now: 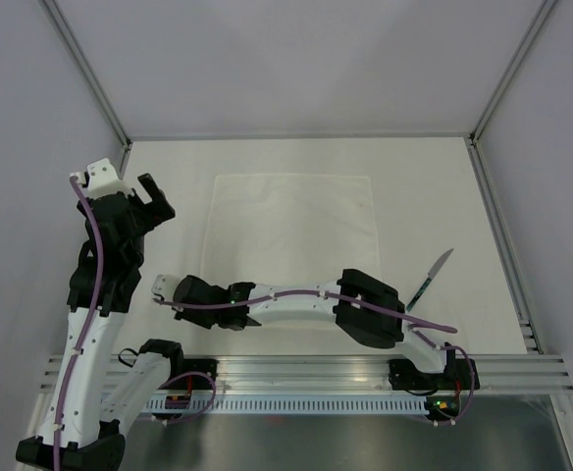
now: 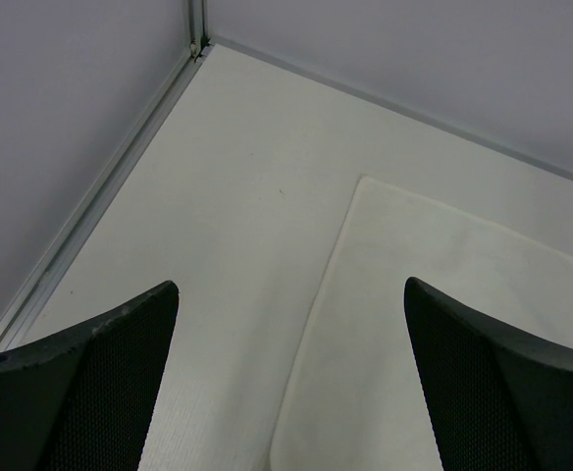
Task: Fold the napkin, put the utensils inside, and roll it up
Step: Fold the napkin
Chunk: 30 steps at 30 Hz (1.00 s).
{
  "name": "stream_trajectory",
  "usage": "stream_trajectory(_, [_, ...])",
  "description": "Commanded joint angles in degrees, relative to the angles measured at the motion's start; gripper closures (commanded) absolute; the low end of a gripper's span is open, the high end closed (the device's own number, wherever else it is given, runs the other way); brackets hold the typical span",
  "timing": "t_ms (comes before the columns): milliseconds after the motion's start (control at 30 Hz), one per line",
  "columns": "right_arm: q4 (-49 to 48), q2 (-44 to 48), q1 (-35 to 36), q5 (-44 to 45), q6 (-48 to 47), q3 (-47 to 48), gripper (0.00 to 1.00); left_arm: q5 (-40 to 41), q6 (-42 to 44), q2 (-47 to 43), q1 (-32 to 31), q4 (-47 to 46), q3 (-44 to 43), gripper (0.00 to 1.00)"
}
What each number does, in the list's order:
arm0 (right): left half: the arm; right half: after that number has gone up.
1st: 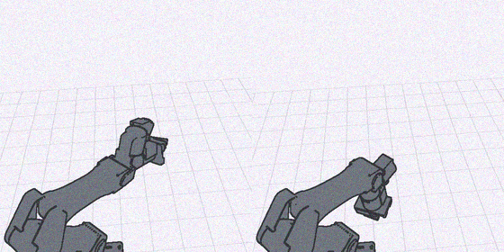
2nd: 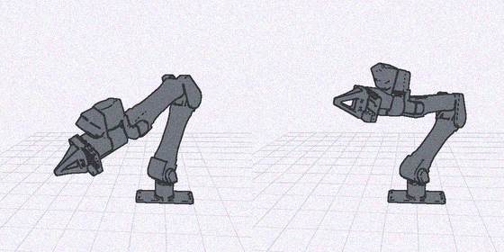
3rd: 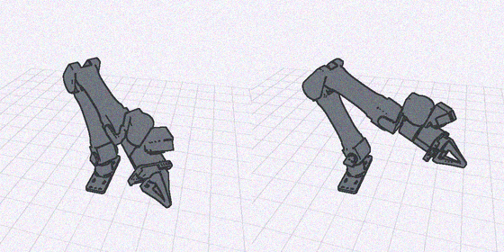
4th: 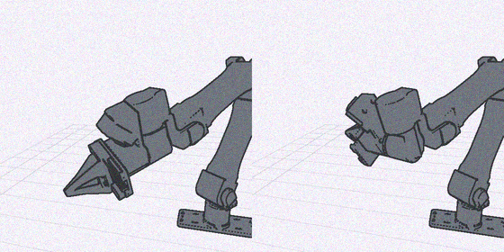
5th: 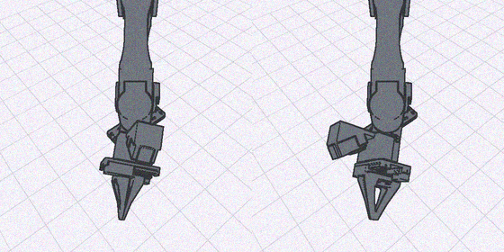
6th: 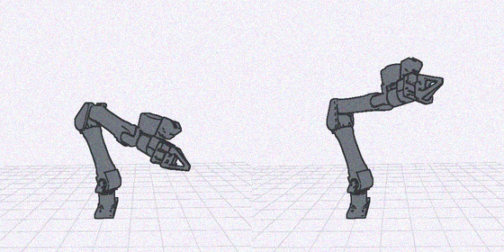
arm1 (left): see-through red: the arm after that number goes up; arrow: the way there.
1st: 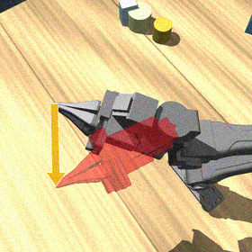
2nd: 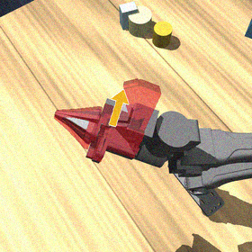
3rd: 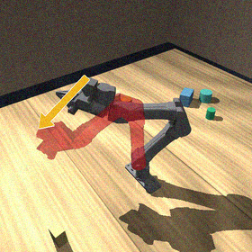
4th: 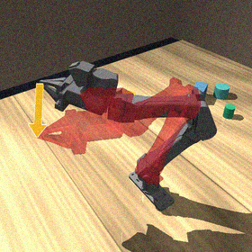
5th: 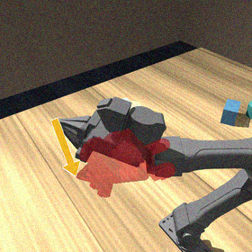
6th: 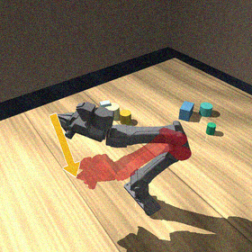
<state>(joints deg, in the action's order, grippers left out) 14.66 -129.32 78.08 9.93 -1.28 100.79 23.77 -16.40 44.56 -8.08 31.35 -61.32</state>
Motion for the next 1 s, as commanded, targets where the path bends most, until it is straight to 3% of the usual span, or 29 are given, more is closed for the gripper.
stream_trajectory(0, [1.43, 5.12, -0.74, 0.61, 0.14, -0.68, 1.0, -0.92, 1.9, -0.52, 0.34, -2.08, 0.41, 0.0])
stream_trajectory(467, [0.38, 13.38, -10.58, 1.84, -1.79, -8.85, 0.99, -2.59, 1.46, -1.05, 0.34, -2.35, 0.68, 0.0])
stream_trajectory(967, [-2.35, 15.85, -35.43, 2.55, -5.75, -14.05, 1.0, -5.49, 0.67, -1.66, 0.43, -2.7, 1.11, 0.0])
